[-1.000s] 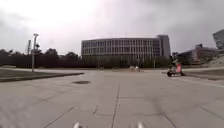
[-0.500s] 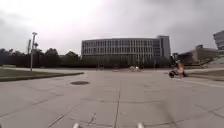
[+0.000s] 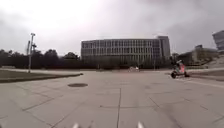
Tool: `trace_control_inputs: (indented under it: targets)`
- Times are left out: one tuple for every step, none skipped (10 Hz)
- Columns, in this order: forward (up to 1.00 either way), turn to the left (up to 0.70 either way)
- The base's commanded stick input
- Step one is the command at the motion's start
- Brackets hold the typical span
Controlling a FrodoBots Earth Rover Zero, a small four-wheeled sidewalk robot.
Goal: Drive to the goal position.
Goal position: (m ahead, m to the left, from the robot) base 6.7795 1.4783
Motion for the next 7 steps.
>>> trace_control_inputs:
  targets:
    - [0.5,0.0]
    - [0.5,0.0]
    - [0.5,0.0]
    - [0.5,0.0]
    - [0.5,0.0]
    - [0.5,0.0]
    - [0.5,0.0]
